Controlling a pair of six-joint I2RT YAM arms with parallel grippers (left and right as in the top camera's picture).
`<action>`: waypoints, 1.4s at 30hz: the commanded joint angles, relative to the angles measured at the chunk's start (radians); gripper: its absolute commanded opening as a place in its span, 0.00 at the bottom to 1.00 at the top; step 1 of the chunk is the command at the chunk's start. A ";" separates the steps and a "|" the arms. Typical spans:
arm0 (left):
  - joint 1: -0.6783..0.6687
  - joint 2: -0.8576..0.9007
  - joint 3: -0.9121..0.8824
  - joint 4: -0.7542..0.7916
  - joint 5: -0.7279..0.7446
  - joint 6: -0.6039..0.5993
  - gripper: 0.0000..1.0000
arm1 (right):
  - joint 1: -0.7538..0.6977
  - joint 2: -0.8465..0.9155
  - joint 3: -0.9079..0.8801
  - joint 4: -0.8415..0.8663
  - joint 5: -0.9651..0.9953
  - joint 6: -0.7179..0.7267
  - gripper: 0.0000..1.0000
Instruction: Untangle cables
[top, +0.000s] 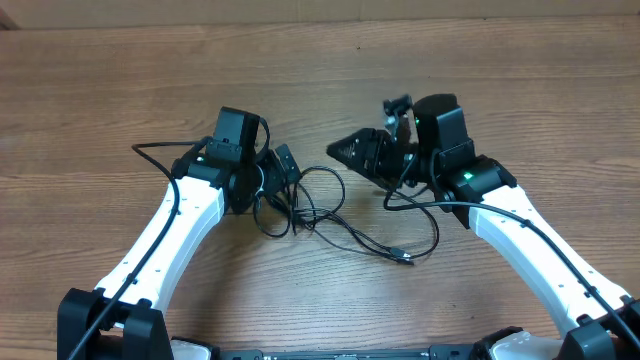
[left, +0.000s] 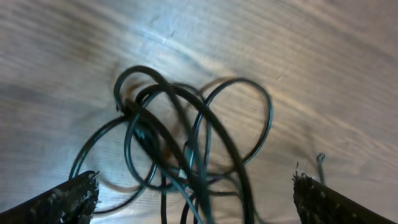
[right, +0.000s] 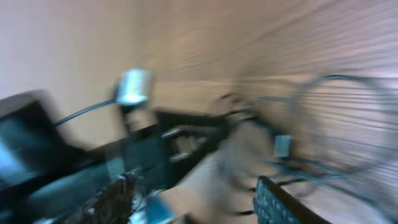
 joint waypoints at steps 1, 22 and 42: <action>0.005 0.006 0.000 -0.027 0.051 0.024 1.00 | 0.001 -0.018 0.013 -0.064 0.235 -0.091 0.66; 0.003 0.005 -0.131 -0.111 -0.130 0.067 0.80 | 0.001 -0.018 0.013 -0.219 0.402 -0.091 0.80; 0.003 0.007 -0.444 0.308 -0.120 0.034 0.46 | 0.001 -0.018 0.013 -0.227 0.402 -0.090 0.83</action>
